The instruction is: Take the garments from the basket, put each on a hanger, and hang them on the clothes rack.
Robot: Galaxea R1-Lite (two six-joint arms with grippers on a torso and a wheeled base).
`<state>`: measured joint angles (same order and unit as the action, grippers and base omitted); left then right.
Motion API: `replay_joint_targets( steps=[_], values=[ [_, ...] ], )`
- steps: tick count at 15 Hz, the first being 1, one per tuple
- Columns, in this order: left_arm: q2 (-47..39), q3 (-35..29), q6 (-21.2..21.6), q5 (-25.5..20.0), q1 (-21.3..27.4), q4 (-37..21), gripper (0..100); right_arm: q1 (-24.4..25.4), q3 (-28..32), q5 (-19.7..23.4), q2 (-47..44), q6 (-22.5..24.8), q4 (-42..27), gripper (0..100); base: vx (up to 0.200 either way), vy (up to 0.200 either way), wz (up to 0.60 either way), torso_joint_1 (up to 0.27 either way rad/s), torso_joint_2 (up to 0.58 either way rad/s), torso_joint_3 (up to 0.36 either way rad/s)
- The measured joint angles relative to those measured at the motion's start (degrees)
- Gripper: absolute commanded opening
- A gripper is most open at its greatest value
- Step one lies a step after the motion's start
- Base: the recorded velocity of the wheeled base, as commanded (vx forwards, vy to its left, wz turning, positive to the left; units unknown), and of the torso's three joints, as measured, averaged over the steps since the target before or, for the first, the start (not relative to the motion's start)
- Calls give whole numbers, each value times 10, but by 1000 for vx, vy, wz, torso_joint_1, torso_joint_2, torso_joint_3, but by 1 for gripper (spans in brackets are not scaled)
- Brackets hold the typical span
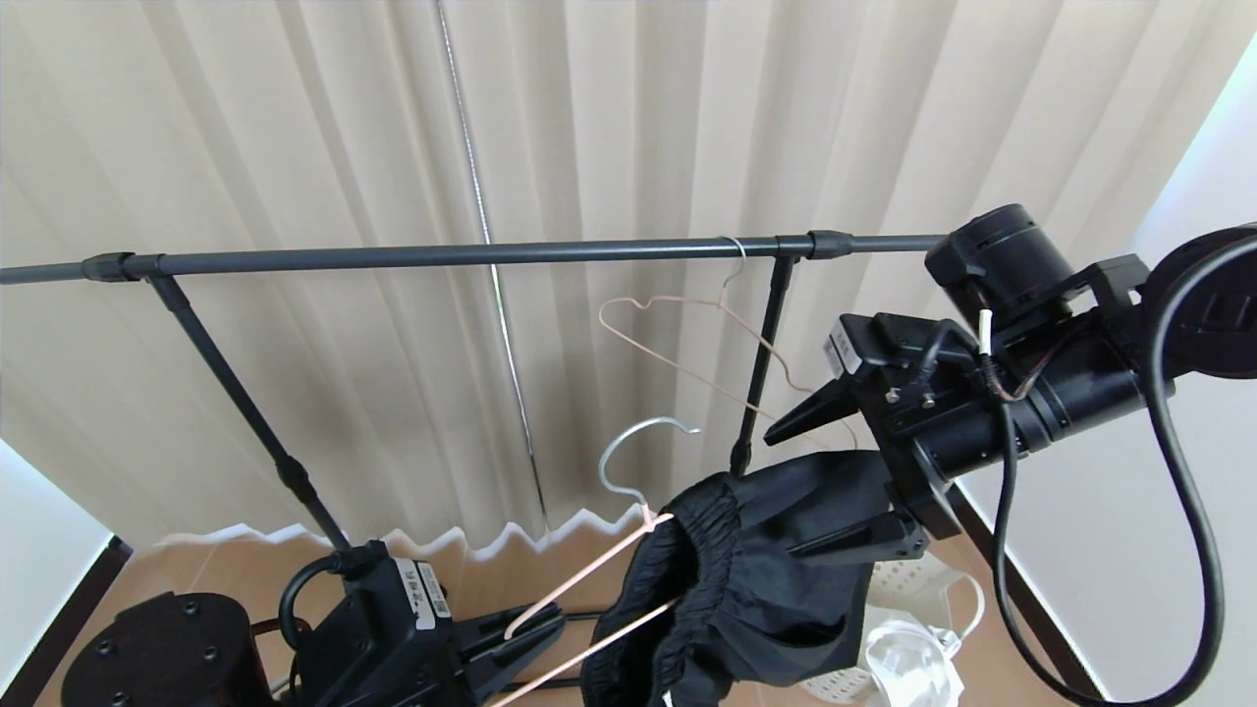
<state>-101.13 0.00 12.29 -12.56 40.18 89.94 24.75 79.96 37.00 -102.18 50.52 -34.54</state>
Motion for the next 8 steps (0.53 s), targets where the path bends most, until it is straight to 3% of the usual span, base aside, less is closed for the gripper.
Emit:
replay_joint_targets(
  steps=[4,5,8],
  values=[
    [1,0,-1,0,1,0,0,6,11,0,-22,0,0,100,0,0,0,0,0,0],
    [1,0,-1,0,2,0,0,6,11,0,-23,0,-1,0,0,0,0,0,0,0],
    [1,0,-1,0,2,0,0,7,11,0,-26,0,-1,0,0,0,0,0,0,0]
  ],
)
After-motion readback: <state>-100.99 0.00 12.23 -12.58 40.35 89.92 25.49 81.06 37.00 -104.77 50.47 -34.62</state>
